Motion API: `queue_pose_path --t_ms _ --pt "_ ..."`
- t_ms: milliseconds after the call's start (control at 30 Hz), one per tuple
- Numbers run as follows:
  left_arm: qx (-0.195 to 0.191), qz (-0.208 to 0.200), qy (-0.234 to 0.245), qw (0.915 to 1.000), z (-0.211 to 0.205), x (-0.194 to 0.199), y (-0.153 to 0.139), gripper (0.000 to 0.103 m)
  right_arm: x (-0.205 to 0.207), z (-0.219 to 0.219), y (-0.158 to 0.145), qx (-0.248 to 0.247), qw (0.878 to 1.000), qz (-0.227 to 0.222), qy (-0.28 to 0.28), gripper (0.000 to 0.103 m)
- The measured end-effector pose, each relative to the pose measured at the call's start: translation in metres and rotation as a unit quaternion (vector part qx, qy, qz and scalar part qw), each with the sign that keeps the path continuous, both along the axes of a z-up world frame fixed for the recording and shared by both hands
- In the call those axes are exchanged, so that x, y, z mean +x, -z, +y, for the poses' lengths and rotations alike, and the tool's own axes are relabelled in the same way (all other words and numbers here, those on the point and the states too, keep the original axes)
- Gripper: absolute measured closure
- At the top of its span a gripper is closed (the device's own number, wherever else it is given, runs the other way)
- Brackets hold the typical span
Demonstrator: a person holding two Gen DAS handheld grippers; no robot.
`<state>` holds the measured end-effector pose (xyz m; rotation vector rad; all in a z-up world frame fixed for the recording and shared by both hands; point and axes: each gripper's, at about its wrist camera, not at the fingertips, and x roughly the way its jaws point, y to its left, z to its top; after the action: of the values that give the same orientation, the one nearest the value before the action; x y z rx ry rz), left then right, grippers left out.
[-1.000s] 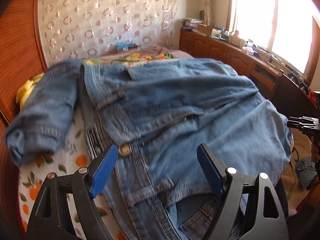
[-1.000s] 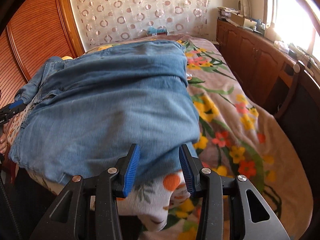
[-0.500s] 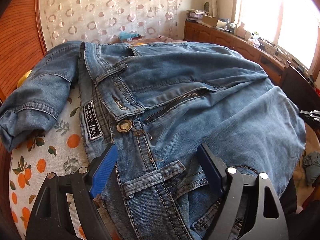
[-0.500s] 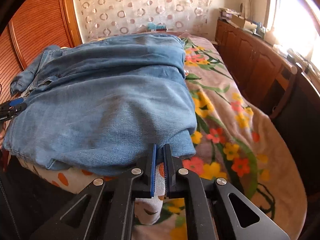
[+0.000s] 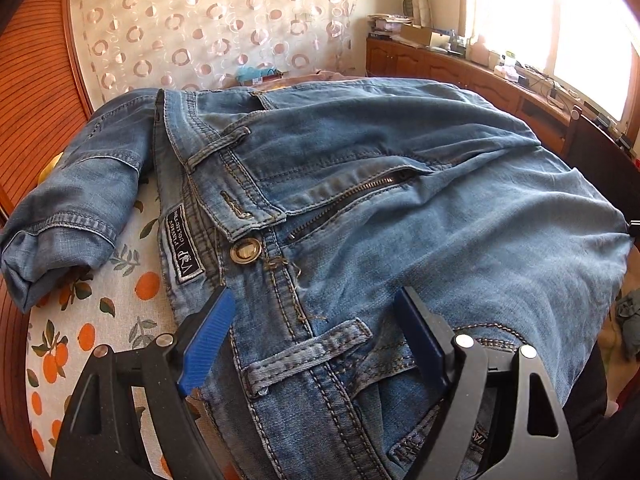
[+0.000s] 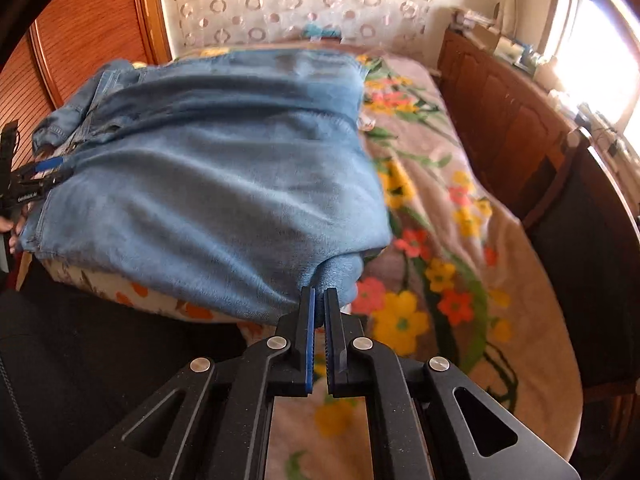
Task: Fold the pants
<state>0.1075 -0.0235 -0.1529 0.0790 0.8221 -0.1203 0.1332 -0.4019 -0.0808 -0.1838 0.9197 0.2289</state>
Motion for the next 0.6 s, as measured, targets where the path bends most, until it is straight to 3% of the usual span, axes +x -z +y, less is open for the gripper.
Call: queue_pose_path --t_ms 200,267,400,600 --pt "-0.021 0.002 -0.004 0.9998 0.006 -0.008 -0.008 0.020 0.003 -0.011 0.001 0.020 0.999 -0.007 0.026 0.099" --pt "-0.031 -0.009 -0.002 0.9995 0.011 -0.022 -0.015 0.020 0.000 -0.010 0.005 0.037 0.999 -0.013 0.022 0.095" --pt "-0.027 -0.025 0.000 0.9993 0.018 -0.056 -0.028 0.020 -0.004 -0.008 0.013 0.045 0.999 -0.024 0.015 0.072" --pt "-0.028 -0.015 0.018 0.9993 0.021 -0.101 -0.029 0.021 -0.011 -0.009 0.022 0.042 0.999 -0.029 -0.002 0.062"
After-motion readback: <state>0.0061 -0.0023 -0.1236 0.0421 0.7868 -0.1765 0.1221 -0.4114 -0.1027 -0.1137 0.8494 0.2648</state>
